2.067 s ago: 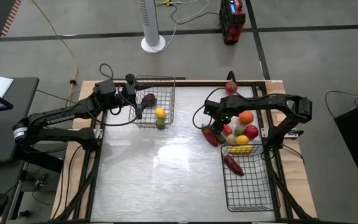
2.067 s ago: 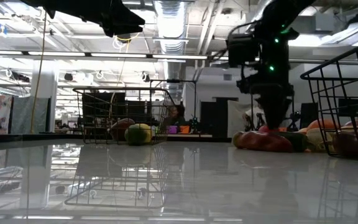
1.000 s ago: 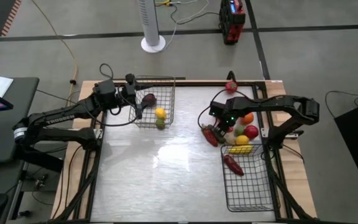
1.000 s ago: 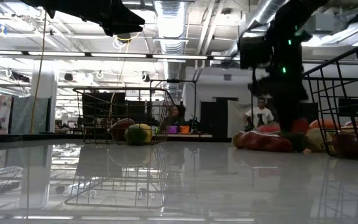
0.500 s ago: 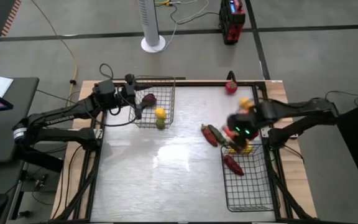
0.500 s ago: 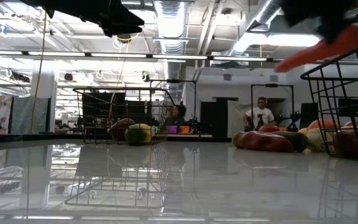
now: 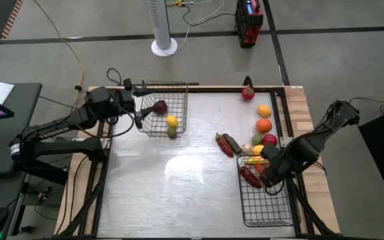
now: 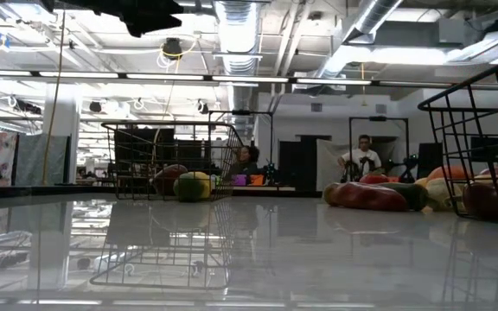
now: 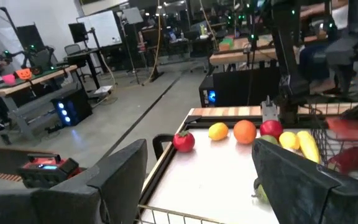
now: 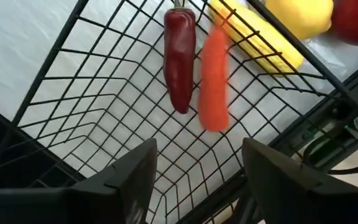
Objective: Sort produce into baskets
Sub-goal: Put the red bell pepper into the right wire basket
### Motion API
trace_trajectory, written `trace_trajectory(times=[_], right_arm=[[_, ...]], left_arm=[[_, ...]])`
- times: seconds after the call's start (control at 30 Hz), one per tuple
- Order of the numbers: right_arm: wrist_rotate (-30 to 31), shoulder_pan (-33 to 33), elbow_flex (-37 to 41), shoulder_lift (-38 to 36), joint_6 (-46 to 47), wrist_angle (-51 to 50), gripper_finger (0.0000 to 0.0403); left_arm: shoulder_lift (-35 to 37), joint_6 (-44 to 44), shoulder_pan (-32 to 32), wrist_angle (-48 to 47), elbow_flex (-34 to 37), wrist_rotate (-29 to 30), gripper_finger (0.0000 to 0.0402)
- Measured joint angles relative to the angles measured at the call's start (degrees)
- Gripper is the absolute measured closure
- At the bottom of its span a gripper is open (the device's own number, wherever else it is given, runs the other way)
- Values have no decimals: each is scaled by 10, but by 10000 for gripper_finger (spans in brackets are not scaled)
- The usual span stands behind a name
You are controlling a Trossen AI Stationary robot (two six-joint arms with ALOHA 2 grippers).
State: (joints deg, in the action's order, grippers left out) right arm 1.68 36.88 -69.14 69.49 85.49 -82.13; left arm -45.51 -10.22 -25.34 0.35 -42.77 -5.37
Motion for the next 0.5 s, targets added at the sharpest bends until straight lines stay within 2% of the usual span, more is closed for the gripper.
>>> trace_trajectory(times=[0.13,0.33,0.5], right_arm=[[7,-26,0,2,-35,-11,133],[105,-106,1,-1,-92,-82,133],[141,-187,25,-25,-153,-80,133]], left_arm=[[-4,2,0,2,0,-9,123],[-33,-7,0,7,0,-9,123],[-44,-5,0,5,0,-17,123]])
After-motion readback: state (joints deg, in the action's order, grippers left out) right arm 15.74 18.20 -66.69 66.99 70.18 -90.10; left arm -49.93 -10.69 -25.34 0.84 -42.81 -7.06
